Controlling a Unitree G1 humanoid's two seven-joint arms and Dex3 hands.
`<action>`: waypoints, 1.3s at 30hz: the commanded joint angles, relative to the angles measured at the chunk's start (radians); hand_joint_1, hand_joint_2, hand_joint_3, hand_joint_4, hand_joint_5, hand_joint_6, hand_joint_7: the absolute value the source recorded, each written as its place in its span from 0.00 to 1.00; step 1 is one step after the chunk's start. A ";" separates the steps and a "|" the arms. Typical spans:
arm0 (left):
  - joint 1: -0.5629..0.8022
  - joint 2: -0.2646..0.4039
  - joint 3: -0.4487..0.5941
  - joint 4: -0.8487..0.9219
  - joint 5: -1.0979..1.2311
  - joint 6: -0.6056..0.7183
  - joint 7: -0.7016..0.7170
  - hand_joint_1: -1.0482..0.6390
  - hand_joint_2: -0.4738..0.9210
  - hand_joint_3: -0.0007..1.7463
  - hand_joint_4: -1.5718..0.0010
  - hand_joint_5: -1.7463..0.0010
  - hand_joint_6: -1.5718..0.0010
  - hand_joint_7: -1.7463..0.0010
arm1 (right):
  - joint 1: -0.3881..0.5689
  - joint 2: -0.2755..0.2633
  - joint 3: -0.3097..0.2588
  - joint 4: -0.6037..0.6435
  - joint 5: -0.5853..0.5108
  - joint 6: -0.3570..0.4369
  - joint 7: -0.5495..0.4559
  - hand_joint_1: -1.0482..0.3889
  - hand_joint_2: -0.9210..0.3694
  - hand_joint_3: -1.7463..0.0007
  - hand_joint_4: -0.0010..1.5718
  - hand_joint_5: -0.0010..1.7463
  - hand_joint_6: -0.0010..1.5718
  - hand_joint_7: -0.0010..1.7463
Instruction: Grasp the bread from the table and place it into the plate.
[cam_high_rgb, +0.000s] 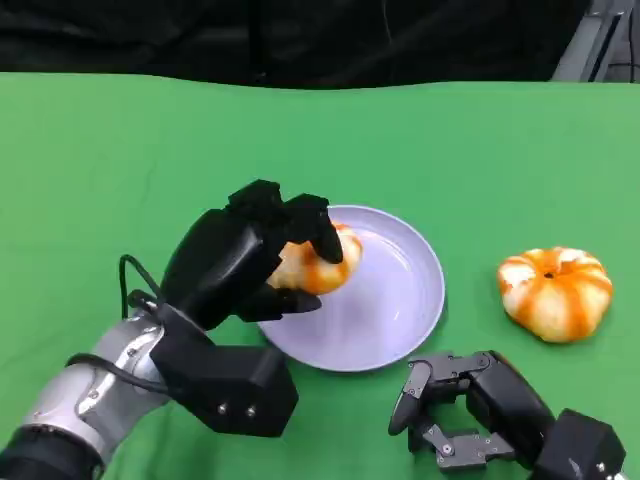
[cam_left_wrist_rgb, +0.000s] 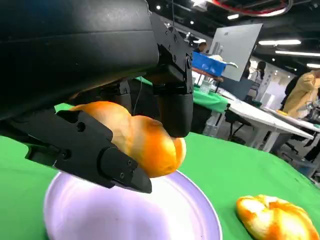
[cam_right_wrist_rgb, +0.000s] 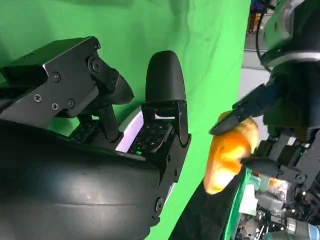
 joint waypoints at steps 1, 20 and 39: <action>-0.055 -0.009 -0.009 0.068 -0.014 -0.018 -0.015 0.54 1.00 0.01 0.70 0.00 0.72 0.12 | 0.004 0.001 0.000 -0.008 0.016 0.008 0.012 0.86 0.28 0.37 0.64 0.77 0.64 0.61; -0.133 -0.062 -0.010 0.209 -0.104 -0.009 -0.171 0.54 0.99 0.00 0.70 0.05 0.66 0.23 | 0.012 0.006 0.005 -0.037 -0.008 0.029 -0.002 0.81 0.29 0.37 0.65 0.79 0.66 0.60; -0.215 -0.126 -0.033 0.317 -0.116 -0.004 -0.285 0.56 0.96 0.01 0.64 0.17 0.56 0.41 | 0.012 0.010 0.039 -0.021 -0.042 0.001 -0.044 0.82 0.33 0.35 0.65 0.79 0.64 0.60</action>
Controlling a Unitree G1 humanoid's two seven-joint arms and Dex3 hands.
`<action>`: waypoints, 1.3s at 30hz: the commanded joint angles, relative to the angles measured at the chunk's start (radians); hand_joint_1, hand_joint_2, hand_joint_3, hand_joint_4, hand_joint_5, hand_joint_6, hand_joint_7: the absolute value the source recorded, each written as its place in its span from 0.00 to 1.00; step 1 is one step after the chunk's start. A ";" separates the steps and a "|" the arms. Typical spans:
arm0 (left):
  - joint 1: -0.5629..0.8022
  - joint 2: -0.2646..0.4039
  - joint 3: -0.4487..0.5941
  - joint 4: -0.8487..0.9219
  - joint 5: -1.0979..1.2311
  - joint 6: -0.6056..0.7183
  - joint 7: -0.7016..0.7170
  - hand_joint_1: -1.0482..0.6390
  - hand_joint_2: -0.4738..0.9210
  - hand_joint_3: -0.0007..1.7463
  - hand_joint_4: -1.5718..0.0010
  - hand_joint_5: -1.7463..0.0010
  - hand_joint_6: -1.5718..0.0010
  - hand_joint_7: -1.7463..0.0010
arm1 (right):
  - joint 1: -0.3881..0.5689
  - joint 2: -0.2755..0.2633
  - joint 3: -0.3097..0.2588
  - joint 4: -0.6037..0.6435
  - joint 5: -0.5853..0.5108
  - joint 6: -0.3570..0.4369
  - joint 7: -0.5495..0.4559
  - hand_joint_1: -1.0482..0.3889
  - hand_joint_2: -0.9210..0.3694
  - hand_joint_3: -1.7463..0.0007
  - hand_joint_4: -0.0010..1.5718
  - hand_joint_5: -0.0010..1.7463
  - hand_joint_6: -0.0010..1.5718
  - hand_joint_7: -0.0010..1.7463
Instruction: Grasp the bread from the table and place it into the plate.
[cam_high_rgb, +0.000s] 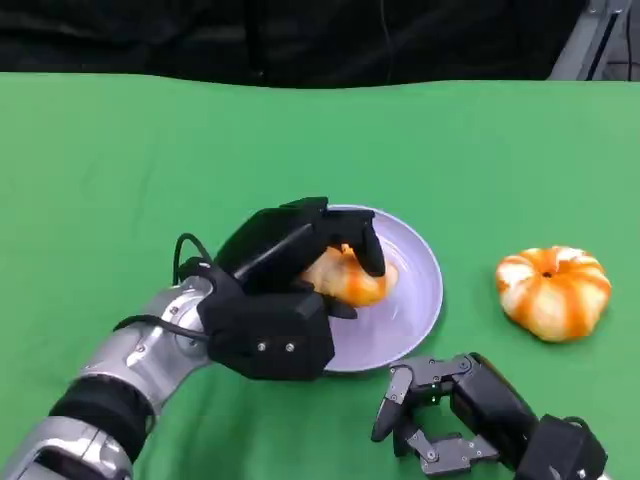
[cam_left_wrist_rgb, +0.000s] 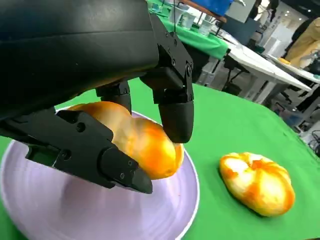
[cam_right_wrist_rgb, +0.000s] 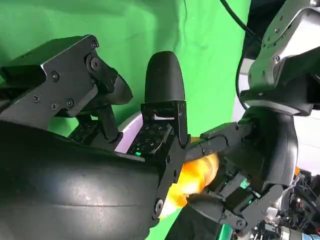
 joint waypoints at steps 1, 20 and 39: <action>-0.030 -0.005 -0.008 0.036 -0.009 0.000 -0.019 0.56 0.96 0.00 0.65 0.16 0.57 0.39 | 0.007 -0.006 0.002 0.006 0.003 -0.004 -0.001 0.82 0.33 0.35 0.65 0.79 0.64 0.60; -0.054 0.003 -0.015 0.082 -0.014 0.025 -0.101 0.36 1.00 0.06 0.51 0.99 0.54 1.00 | 0.004 -0.006 0.004 0.015 0.010 -0.010 0.003 0.84 0.32 0.35 0.64 0.79 0.64 0.60; -0.045 0.032 -0.005 0.023 -0.076 0.044 -0.241 0.04 1.00 0.38 0.79 1.00 0.78 1.00 | 0.006 0.001 -0.004 0.017 0.044 -0.008 0.043 0.84 0.29 0.38 0.63 0.80 0.64 0.61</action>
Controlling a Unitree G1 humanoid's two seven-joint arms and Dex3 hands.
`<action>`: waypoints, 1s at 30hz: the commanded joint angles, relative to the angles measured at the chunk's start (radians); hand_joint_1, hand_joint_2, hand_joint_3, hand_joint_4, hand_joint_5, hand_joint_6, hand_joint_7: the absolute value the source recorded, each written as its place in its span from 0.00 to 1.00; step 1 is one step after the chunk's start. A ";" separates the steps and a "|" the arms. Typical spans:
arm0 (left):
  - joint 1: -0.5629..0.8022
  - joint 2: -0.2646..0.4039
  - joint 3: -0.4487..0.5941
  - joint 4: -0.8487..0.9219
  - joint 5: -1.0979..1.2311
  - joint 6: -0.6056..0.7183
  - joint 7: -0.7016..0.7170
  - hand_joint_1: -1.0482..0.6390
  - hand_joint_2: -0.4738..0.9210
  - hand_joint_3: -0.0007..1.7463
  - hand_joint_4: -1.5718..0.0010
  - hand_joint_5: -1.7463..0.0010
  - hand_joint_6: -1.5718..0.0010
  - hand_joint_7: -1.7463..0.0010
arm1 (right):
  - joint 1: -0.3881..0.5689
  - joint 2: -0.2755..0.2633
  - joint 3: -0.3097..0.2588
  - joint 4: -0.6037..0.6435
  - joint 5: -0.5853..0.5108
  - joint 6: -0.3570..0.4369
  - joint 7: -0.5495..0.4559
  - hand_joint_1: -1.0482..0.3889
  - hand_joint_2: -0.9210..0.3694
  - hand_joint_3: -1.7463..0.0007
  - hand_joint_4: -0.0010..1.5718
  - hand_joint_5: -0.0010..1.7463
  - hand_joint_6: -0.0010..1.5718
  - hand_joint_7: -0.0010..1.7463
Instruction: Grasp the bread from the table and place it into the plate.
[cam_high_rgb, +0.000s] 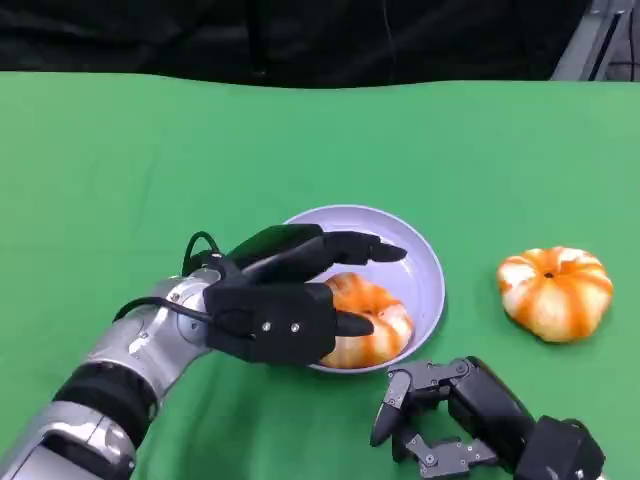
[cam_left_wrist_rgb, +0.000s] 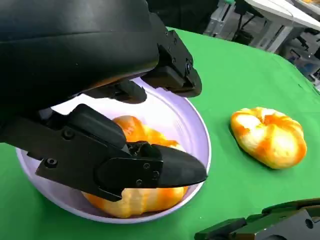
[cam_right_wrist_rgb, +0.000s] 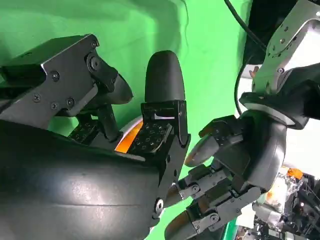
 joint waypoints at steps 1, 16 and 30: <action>-0.004 0.032 0.011 -0.026 -0.021 -0.015 -0.019 0.04 1.00 0.39 0.80 1.00 0.79 1.00 | 0.005 -0.001 -0.010 0.011 0.043 -0.012 0.037 0.83 0.28 0.38 0.63 0.80 0.63 0.62; 0.051 0.016 0.092 -0.029 -0.103 -0.072 0.072 0.09 1.00 0.41 0.76 0.99 0.81 1.00 | 0.012 -0.003 -0.013 -0.006 0.050 0.024 0.051 0.84 0.29 0.37 0.63 0.80 0.64 0.61; 0.133 0.020 0.211 -0.081 -0.195 -0.114 0.141 0.11 1.00 0.38 0.70 0.98 0.77 0.99 | 0.007 -0.017 -0.009 0.010 0.016 -0.020 0.021 0.86 0.29 0.35 0.63 0.80 0.64 0.62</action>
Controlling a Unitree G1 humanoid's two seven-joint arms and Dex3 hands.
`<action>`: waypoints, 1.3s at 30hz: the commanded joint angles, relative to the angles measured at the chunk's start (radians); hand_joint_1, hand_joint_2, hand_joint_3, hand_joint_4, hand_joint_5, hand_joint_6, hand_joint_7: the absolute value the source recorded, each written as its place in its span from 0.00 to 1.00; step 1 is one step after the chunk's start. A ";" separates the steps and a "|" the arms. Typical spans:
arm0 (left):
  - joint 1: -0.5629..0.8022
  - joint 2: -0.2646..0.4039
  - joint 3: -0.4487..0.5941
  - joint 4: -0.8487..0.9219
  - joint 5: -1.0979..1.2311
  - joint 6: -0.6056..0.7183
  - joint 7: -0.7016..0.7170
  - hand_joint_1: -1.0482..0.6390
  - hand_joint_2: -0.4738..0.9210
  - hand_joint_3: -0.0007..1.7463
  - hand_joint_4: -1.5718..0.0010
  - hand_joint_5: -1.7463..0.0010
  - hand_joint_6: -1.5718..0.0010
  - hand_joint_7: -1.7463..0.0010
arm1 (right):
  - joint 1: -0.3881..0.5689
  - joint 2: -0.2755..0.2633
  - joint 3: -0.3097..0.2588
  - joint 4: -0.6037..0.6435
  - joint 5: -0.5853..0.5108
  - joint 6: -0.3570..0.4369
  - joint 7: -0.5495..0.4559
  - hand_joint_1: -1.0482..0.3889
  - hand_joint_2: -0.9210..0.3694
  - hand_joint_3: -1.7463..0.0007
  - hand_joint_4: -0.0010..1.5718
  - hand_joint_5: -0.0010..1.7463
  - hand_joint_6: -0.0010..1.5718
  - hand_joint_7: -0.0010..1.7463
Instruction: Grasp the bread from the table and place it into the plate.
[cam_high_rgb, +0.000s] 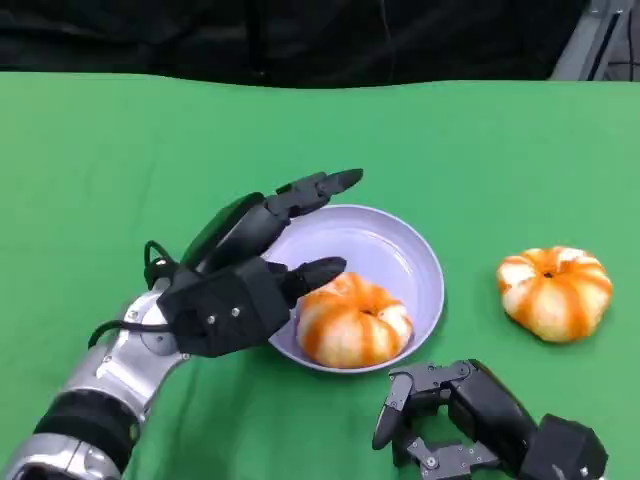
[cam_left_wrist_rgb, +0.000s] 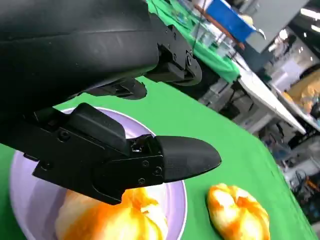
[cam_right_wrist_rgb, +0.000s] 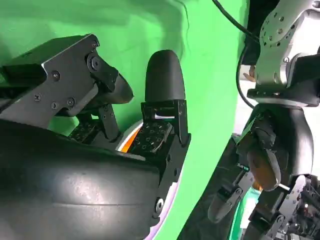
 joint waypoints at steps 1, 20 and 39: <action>0.043 0.019 0.052 -0.034 -0.074 -0.035 -0.005 0.12 1.00 0.38 0.70 0.98 0.77 0.99 | 0.002 -0.020 -0.002 0.007 -0.019 -0.028 -0.021 0.86 0.29 0.35 0.63 0.80 0.64 0.62; 0.196 0.000 0.204 -0.196 -0.346 0.022 -0.152 0.15 1.00 0.33 0.65 0.98 0.76 1.00 | -0.008 -0.026 -0.003 0.024 -0.040 -0.036 -0.045 0.84 0.31 0.34 0.65 0.78 0.65 0.60; 0.329 -0.014 0.367 -0.284 -0.613 0.083 -0.360 0.19 1.00 0.30 0.62 0.99 0.74 0.99 | -0.008 -0.034 -0.013 0.016 -0.019 -0.027 -0.035 0.85 0.32 0.33 0.64 0.79 0.65 0.61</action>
